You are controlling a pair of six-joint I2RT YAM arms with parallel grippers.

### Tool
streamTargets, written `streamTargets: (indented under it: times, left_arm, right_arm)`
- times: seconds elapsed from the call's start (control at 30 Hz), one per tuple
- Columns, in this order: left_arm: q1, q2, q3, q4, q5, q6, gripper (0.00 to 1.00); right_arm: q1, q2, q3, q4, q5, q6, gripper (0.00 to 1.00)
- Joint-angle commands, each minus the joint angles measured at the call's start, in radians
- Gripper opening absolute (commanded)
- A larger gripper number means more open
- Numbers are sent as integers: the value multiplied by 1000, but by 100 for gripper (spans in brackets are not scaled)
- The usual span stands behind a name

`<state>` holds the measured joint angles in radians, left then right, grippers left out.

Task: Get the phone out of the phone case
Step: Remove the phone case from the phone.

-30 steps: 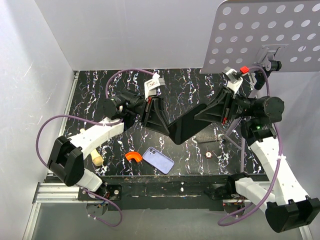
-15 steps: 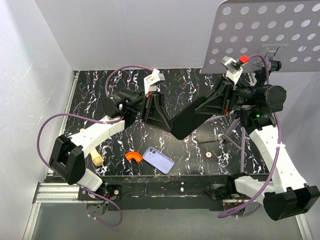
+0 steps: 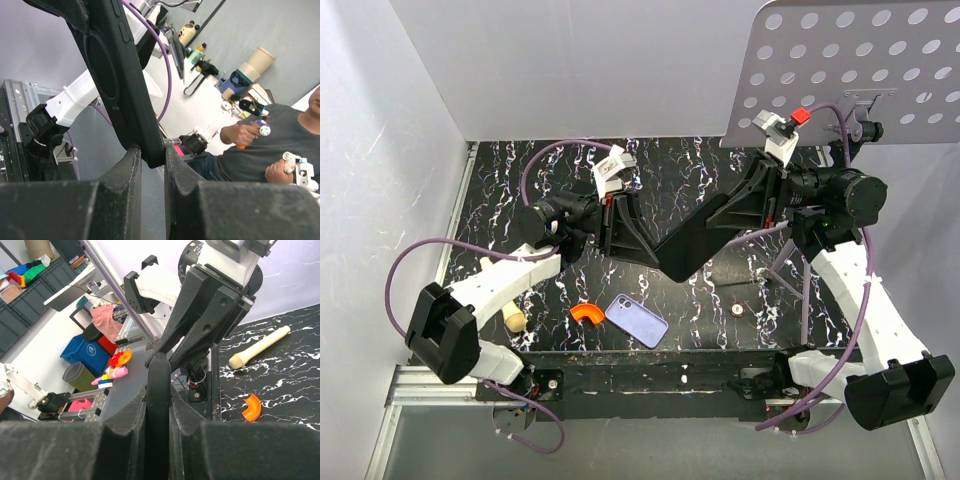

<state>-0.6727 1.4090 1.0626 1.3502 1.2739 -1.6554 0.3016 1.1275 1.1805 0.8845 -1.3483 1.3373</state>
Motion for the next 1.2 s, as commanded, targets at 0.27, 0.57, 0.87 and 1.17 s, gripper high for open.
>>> streamTargets:
  times: [0.27, 0.57, 0.87, 1.17]
  left_arm:
    - [-119, -70, 16, 193, -191, 140, 0]
    - [-119, -93, 23, 193, -191, 197, 0]
    - [-128, -96, 48, 191, -209, 209, 0]
    - [-179, -102, 60, 193, -222, 232, 0]
  right_arm:
    - [37, 41, -21, 392, 89, 109, 1]
    - [39, 29, -73, 190, 150, 143, 1]
    - [59, 23, -71, 48, 173, 198, 1]
    - [86, 83, -99, 252, 195, 322, 1]
